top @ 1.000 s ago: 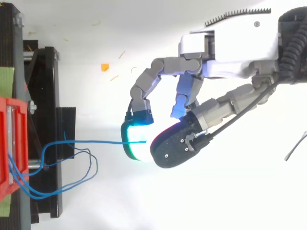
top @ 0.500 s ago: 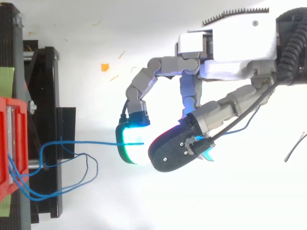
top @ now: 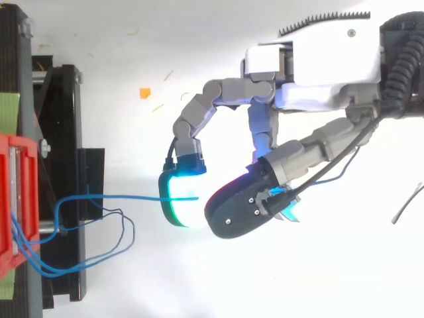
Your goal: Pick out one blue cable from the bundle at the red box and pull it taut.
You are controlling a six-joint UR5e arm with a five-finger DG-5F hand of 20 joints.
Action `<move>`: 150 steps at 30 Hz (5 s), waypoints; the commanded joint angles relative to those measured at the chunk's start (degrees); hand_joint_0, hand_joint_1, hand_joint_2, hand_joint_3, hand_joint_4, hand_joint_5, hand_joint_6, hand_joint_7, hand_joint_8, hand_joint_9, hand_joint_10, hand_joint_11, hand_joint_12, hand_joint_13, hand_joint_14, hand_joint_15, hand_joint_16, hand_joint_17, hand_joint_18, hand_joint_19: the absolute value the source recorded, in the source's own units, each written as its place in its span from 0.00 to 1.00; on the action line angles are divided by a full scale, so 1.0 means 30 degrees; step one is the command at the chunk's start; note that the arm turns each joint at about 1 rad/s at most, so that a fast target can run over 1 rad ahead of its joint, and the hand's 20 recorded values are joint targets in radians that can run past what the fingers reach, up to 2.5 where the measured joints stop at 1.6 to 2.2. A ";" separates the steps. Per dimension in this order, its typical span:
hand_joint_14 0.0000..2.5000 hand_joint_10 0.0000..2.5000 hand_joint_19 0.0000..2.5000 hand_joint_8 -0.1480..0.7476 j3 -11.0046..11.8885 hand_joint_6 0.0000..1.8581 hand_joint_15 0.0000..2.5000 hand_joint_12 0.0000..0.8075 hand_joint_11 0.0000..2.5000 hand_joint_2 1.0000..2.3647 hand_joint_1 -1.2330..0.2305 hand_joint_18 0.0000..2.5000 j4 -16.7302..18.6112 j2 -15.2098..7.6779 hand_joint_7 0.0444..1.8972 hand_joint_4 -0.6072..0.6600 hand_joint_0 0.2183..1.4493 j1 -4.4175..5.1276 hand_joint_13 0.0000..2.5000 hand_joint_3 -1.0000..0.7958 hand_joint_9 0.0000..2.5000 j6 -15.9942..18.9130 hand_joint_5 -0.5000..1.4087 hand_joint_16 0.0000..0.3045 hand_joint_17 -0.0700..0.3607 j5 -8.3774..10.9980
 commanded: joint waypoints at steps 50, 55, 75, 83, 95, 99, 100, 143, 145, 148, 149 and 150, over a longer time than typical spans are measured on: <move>0.01 0.01 0.29 0.44 0.0017 0.49 0.28 0.46 0.25 0.00 0.29 0.54 0.0030 0.0016 0.43 0.29 0.30 0.0053 0.54 0.55 0.63 -0.0283 0.25 0.25 0.55 0.0048; 0.01 0.01 0.29 0.43 -0.0012 0.49 0.28 0.47 0.25 0.00 0.29 0.54 0.0030 -0.0013 0.43 0.29 0.30 0.0053 0.54 0.55 0.63 -0.0283 0.25 0.24 0.55 0.0019; 0.01 0.01 0.29 0.44 0.0017 0.49 0.27 0.47 0.25 0.00 0.29 0.54 0.0030 0.0016 0.43 0.30 0.29 0.0053 0.54 0.55 0.63 -0.0283 0.25 0.24 0.55 0.0048; 0.01 0.01 0.29 0.44 -0.0012 0.49 0.28 0.46 0.25 0.00 0.29 0.54 0.0030 -0.0013 0.42 0.30 0.29 0.0053 0.54 0.55 0.62 -0.0283 0.25 0.25 0.55 0.0048; 0.01 0.01 0.29 0.44 -0.0012 0.49 0.27 0.47 0.25 0.00 0.30 0.54 0.0030 -0.0013 0.43 0.30 0.29 0.0053 0.54 0.55 0.62 -0.0283 0.25 0.24 0.55 0.0048; 0.01 0.01 0.29 0.44 -0.0012 0.49 0.27 0.47 0.25 0.00 0.30 0.53 0.0030 0.0016 0.42 0.30 0.29 0.0053 0.54 0.55 0.62 -0.0283 0.25 0.24 0.55 0.0048; 0.01 0.01 0.30 0.44 -0.0012 0.49 0.28 0.47 0.25 0.00 0.30 0.53 0.0030 -0.0013 0.42 0.30 0.29 0.0053 0.54 0.55 0.62 -0.0283 0.25 0.24 0.55 0.0048; 0.01 0.01 0.30 0.44 -0.0012 0.49 0.28 0.46 0.25 0.00 0.30 0.53 0.0030 0.0016 0.43 0.31 0.29 0.0053 0.53 0.55 0.62 -0.0283 0.25 0.24 0.55 0.0048; 0.01 0.01 0.29 0.44 -0.0012 0.49 0.28 0.46 0.25 0.00 0.30 0.53 0.0030 0.0016 0.43 0.31 0.29 0.0053 0.53 0.55 0.62 -0.0283 0.25 0.24 0.55 0.0048; 0.01 0.01 0.30 0.44 -0.0012 0.49 0.28 0.46 0.25 0.00 0.30 0.53 0.0030 -0.0013 0.43 0.31 0.29 0.0053 0.53 0.55 0.62 -0.0283 0.25 0.24 0.55 0.0048; 0.01 0.01 0.30 0.43 -0.0012 0.49 0.28 0.47 0.25 0.00 0.30 0.53 0.0030 -0.0013 0.43 0.31 0.29 0.0053 0.53 0.55 0.62 -0.0283 0.25 0.24 0.55 0.0048; 0.01 0.01 0.30 0.43 -0.0012 0.49 0.28 0.47 0.25 0.00 0.30 0.53 0.0030 0.0016 0.43 0.31 0.29 0.0053 0.53 0.55 0.62 -0.0283 0.25 0.24 0.54 0.0048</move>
